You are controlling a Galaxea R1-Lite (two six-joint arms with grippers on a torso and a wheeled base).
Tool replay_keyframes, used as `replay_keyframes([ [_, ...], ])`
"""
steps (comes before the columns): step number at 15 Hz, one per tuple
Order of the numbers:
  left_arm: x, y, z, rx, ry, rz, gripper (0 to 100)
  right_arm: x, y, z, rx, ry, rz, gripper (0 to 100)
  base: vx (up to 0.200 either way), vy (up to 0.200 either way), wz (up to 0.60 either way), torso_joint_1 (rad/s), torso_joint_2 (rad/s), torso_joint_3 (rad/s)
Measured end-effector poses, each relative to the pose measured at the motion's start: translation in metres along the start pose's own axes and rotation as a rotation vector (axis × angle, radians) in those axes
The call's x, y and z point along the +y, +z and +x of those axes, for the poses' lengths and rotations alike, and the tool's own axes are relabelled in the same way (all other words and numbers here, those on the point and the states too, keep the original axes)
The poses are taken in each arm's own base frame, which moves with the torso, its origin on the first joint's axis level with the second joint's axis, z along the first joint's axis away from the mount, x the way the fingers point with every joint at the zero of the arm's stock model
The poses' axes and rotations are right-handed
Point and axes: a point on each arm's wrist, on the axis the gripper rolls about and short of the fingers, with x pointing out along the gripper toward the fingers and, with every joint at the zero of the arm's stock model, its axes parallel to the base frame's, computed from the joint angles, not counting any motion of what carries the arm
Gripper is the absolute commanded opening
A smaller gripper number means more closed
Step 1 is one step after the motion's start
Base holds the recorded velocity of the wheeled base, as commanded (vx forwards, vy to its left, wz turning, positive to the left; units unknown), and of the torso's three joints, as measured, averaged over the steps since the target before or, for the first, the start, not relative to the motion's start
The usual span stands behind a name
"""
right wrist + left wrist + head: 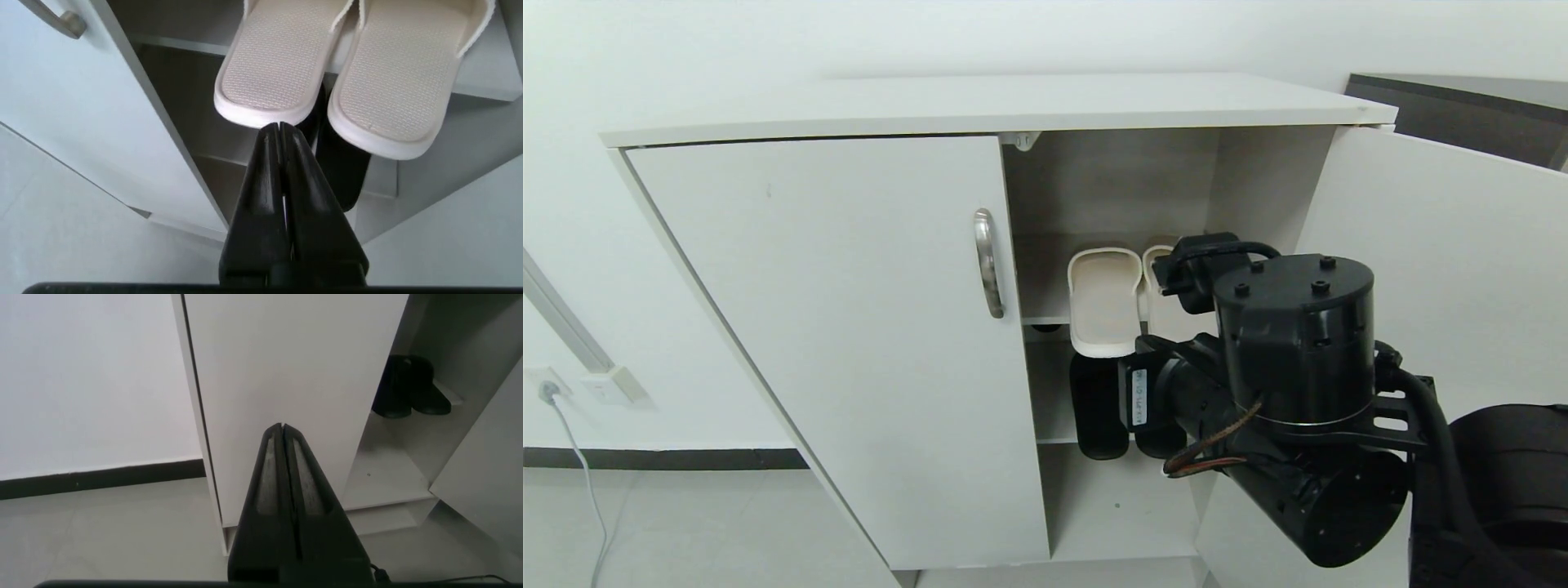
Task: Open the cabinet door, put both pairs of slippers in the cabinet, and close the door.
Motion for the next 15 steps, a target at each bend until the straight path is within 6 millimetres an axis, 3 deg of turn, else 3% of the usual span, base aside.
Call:
replay_keyframes([
  [15, 0.0, 0.0, 0.0, 0.001, 0.0, -0.001, 0, -0.001, -0.017, 0.01, 0.04, 0.007, -0.013, 0, -0.2, 0.0, 0.0, 0.003, 0.0, 0.003],
])
